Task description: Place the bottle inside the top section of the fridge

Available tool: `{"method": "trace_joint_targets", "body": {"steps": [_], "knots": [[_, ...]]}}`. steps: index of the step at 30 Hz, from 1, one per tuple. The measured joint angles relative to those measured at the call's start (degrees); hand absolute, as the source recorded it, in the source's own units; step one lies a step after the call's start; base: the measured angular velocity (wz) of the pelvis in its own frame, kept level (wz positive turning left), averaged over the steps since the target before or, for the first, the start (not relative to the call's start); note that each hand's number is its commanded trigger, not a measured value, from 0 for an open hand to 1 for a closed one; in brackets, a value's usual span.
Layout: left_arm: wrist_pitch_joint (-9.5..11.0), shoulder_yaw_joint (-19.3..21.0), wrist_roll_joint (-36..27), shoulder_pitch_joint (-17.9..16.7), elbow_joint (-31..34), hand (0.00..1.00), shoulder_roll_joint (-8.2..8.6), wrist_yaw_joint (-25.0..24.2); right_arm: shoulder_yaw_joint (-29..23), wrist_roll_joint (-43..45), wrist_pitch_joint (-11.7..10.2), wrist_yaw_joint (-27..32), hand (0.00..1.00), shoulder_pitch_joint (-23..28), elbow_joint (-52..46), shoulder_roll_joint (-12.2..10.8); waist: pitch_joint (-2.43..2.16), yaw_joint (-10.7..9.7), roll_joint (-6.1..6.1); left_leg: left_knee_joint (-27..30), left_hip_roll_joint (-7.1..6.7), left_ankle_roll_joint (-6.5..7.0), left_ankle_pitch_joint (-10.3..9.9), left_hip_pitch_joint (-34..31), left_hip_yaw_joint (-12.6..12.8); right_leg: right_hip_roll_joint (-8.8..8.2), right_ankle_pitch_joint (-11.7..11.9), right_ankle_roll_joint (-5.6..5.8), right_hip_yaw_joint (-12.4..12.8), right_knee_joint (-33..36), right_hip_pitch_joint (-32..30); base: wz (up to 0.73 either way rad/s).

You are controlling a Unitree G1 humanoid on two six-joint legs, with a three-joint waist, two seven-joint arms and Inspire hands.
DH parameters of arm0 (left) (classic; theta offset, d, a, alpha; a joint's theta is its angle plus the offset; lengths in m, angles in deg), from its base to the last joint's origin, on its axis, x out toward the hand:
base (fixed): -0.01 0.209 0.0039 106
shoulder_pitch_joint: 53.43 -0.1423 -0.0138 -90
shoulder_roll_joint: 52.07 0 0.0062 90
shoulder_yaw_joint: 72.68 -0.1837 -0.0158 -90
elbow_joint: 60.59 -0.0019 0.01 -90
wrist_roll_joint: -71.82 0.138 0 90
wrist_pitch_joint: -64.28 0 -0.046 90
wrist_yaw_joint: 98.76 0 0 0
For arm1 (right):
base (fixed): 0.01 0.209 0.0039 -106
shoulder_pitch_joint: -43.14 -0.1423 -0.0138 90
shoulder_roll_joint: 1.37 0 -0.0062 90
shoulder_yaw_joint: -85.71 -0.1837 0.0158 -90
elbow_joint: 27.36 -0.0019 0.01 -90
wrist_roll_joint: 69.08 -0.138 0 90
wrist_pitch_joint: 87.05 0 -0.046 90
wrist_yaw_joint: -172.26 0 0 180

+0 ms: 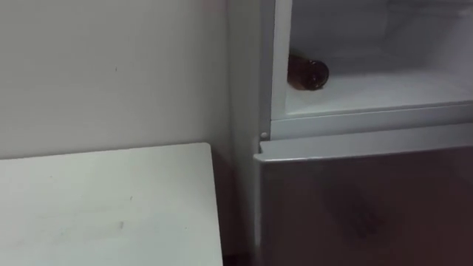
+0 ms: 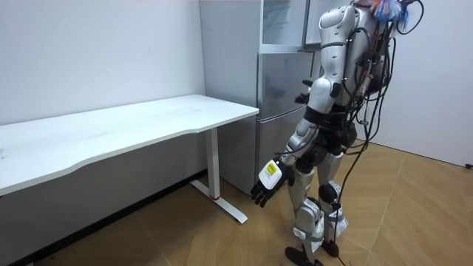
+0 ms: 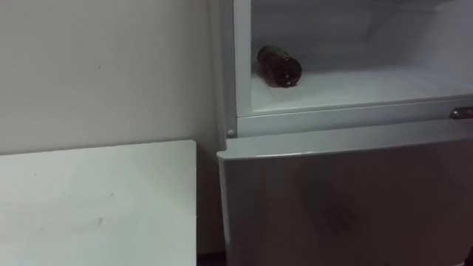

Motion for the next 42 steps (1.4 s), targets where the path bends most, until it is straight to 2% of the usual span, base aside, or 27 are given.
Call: {"method": "trace_joint_targets", "body": {"steps": [3, 6, 10, 11, 15, 17, 19, 22, 27, 32, 35, 42], "knots": [[0.0, 0.3, -0.2, 0.5, -0.9, 0.00, -0.01, 0.1, 0.0, 1.2, 0.1, -0.5, 0.00, -0.3, 10.8, -0.2, 0.00, -0.7, -0.25, 0.1, 0.03, -0.11, -0.1, 0.3, 0.0, 0.23, -0.1, -0.02, 0.9, -0.2, 0.3, -0.02], [0.3, 0.4, -3.0, 0.3, -0.6, 0.00, -0.03, 0.1, 0.0, 3.2, 0.4, 0.1, 0.00, -0.2, 19.9, -0.3, 0.02, -1.5, -0.58, 0.1, 0.10, -0.16, -0.4, 0.4, 0.0, 0.25, -0.3, -0.02, 1.1, -0.1, 0.3, -0.02], [0.5, 2.8, -3.2, -0.1, -0.6, 0.00, 0.00, 0.2, -0.6, 8.9, 1.3, 1.1, 0.00, -0.2, 31.3, -0.7, 0.14, -3.3, -1.43, 0.1, 0.14, -0.21, -0.4, 0.5, -0.1, 0.31, -0.5, -0.08, 1.0, -0.2, 0.5, 0.01], [0.5, 3.7, -3.3, -0.1, -0.6, 0.00, 0.00, 0.2, -1.1, 10.9, 1.4, 1.7, 0.00, -0.2, 34.4, -0.9, 0.36, -3.7, -1.73, -0.1, 0.12, -0.23, -0.4, 1.0, -0.2, 0.30, -0.6, -0.07, 0.9, -0.3, 1.0, 0.00], [0.5, 4.2, -4.0, -0.1, -0.6, 0.00, -0.29, 0.2, -2.2, 13.4, 2.7, 2.8, 0.00, -0.3, 43.0, -1.5, 0.56, -3.7, -2.41, -0.1, 0.04, -0.35, -0.6, 1.2, -0.7, 0.26, -0.9, -0.13, 0.7, -0.2, 1.5, 0.01], [0.5, 4.2, -4.6, -0.2, -0.6, 0.00, 0.01, 0.0, -2.2, 13.8, 4.1, 3.3, 0.00, -0.7, 47.1, -1.8, 0.54, -3.5, -2.49, -0.1, 0.03, -0.31, -0.7, 1.3, -0.7, 0.30, -1.0, -0.09, 0.9, -0.3, 1.6, 0.00], [0.4, 4.2, -4.7, -0.2, -0.7, 0.00, 0.09, -0.1, -2.1, 14.1, 5.2, 3.3, 0.00, -1.2, 49.3, -2.1, 0.55, -3.4, -2.40, -0.1, 0.02, -0.30, -0.8, 1.3, -0.8, 0.32, -1.0, -0.09, 0.9, -0.4, 1.6, 0.00], [-0.6, 4.2, -4.5, -0.3, -0.4, 0.00, 0.13, -0.2, -1.7, 19.0, 7.2, 3.5, 0.00, -3.0, 51.8, -2.6, 0.51, -3.3, -2.22, -0.1, 0.00, -0.28, -0.8, 1.2, -0.8, 0.30, -1.0, -0.08, 0.6, -0.4, 1.3, -0.03], [-1.6, 4.0, -4.6, -0.1, -0.4, 0.00, 0.40, -0.2, 3.0, 23.1, 8.8, 3.7, 0.00, -6.6, 53.3, -3.3, 0.51, -2.1, -2.03, 0.0, -0.09, -0.28, -0.8, 1.2, -1.1, 0.22, -1.0, -0.07, 0.0, -0.3, 1.1, 0.00], [-1.9, 3.5, -4.8, -0.2, -0.4, 0.00, 0.42, 0.4, 5.1, 25.1, 8.9, 3.2, 0.00, -9.7, 53.1, -3.3, 0.56, -2.0, -2.06, 0.0, -0.25, -0.27, -0.8, 1.0, -1.7, 0.24, -1.1, 0.02, -0.2, -0.4, 1.1, 0.04], [-2.3, 2.4, -4.9, -0.1, -0.4, 0.00, 0.47, 0.5, 6.1, 25.2, 8.9, 3.2, 0.00, -9.7, 52.7, -3.3, 0.61, -2.1, -2.14, -0.1, -0.32, -0.27, -0.8, 1.2, -2.3, 0.30, -1.1, 0.06, -0.3, -1.2, 1.8, 0.10], [-2.4, 3.0, -5.5, 0.2, 0.7, 0.00, 0.63, 0.3, 4.2, 24.6, 8.8, 4.4, 0.00, -8.8, 52.7, -3.1, 0.69, -2.2, -2.15, -0.4, -0.30, -0.30, -0.8, 1.2, -2.4, 0.43, -1.1, 0.06, 0.0, -1.3, 2.1, 0.01]]}}
